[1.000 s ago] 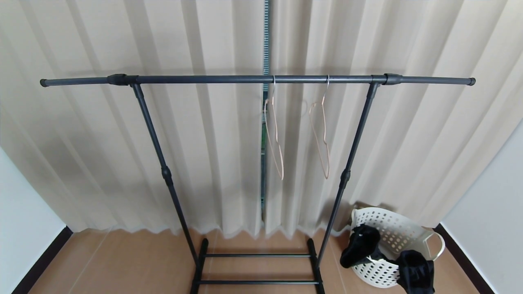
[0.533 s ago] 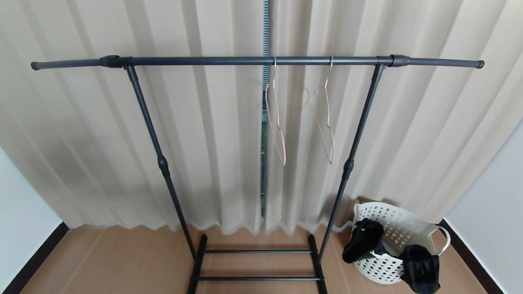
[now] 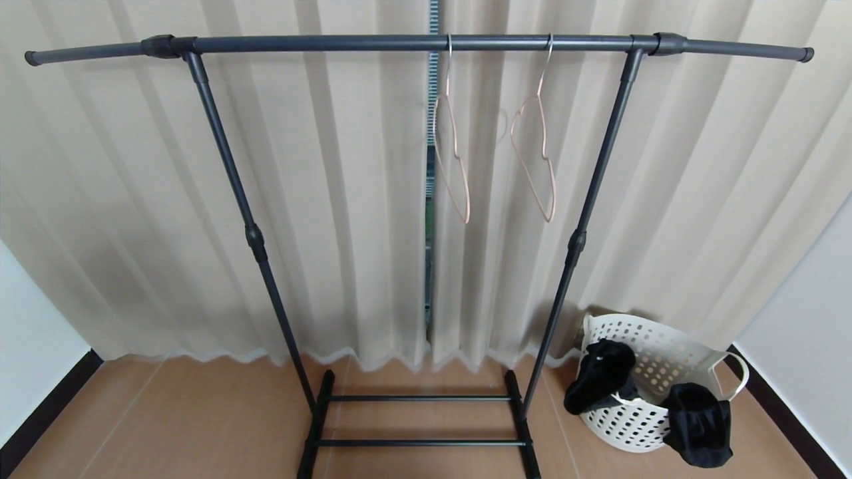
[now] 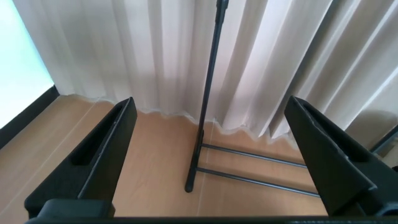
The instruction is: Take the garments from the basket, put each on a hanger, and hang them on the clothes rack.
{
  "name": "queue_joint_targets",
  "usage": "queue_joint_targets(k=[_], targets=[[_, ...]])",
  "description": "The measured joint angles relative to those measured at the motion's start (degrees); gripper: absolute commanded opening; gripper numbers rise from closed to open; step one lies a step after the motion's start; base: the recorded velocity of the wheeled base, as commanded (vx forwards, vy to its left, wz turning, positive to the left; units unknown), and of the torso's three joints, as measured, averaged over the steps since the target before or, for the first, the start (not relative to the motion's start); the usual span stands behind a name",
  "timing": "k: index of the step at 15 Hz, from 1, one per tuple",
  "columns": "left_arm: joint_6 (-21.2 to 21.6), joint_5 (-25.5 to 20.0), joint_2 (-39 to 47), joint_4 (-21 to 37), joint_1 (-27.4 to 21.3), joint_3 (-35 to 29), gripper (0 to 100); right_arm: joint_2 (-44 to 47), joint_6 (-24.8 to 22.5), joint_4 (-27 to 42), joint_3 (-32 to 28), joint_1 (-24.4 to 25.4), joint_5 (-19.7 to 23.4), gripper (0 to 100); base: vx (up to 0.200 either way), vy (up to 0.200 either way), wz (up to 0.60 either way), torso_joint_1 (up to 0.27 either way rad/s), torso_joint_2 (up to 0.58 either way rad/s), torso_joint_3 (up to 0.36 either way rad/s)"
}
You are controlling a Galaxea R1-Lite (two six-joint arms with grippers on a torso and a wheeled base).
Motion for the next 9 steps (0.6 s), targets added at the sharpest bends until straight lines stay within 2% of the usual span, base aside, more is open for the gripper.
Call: queue_joint_targets(k=[9], targets=[[0.0,-0.2,0.0,0.0,0.0,0.0,100,0.0,0.0,0.0,0.0,0.0,0.0,100,0.000,0.000,0.00,-0.162,0.49,0.326]])
